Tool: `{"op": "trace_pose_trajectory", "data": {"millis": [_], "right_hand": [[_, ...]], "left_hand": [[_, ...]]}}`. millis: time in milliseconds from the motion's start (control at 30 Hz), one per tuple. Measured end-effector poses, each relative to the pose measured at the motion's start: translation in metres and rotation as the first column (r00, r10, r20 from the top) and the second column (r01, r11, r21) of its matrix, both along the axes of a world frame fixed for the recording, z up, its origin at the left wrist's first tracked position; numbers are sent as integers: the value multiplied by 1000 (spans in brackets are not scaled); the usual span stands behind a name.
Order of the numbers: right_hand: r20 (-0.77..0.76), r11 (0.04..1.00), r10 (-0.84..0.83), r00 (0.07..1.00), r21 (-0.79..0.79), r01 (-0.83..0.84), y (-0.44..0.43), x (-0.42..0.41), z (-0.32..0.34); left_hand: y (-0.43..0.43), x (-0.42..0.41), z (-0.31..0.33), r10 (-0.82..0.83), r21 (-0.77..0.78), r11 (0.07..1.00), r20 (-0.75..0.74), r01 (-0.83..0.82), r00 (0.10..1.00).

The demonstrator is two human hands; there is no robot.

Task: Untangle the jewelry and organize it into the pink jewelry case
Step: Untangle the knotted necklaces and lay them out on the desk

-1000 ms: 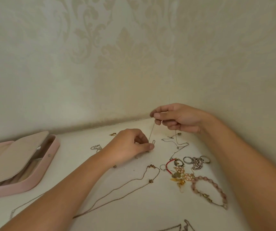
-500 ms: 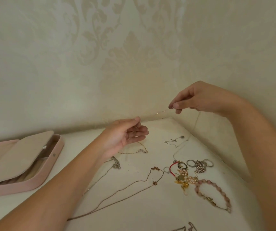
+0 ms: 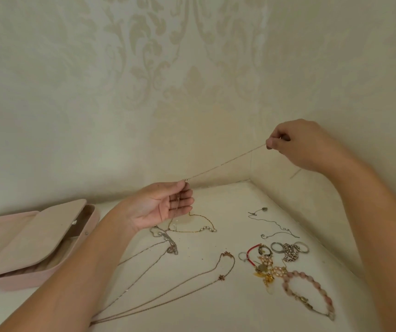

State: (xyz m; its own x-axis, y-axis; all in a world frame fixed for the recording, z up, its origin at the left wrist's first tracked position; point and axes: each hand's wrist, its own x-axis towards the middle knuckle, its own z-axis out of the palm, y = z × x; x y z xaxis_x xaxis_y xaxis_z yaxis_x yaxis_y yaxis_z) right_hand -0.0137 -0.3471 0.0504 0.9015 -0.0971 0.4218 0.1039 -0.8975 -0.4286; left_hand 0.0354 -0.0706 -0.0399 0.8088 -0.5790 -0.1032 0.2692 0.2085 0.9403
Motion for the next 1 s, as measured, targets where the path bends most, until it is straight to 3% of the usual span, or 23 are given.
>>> {"op": "trace_pose_trajectory", "data": {"millis": [233,400,500,667,733,833,1000], "right_hand": [[19,999,7,1000,34,-8,0,0,0],[-4,1000,2,1000,18,-2,-1,1,-1],[-1,1000,-1,1000,4,1,-1,2,-2],[-71,999,-27,997,-31,25,-3,4,-3],[-121,996,-64,991,-74,55,-2,4,-3],[-263,977,-97,960,-208,41,1,1,-3],[-486,937,-173,857,-350,-9,8,-3,-6]], "left_hand": [[8,5,0,114,294,947,70,-129,991],[19,9,0,167,330,924,107,-193,980],[22,10,1,191,396,876,238,-274,952],[21,11,3,288,290,872,344,-393,894],[22,11,2,355,297,821,401,-487,844],[25,15,-2,492,260,739,422,-621,762],[22,14,1,552,200,699,459,-686,696]]}}
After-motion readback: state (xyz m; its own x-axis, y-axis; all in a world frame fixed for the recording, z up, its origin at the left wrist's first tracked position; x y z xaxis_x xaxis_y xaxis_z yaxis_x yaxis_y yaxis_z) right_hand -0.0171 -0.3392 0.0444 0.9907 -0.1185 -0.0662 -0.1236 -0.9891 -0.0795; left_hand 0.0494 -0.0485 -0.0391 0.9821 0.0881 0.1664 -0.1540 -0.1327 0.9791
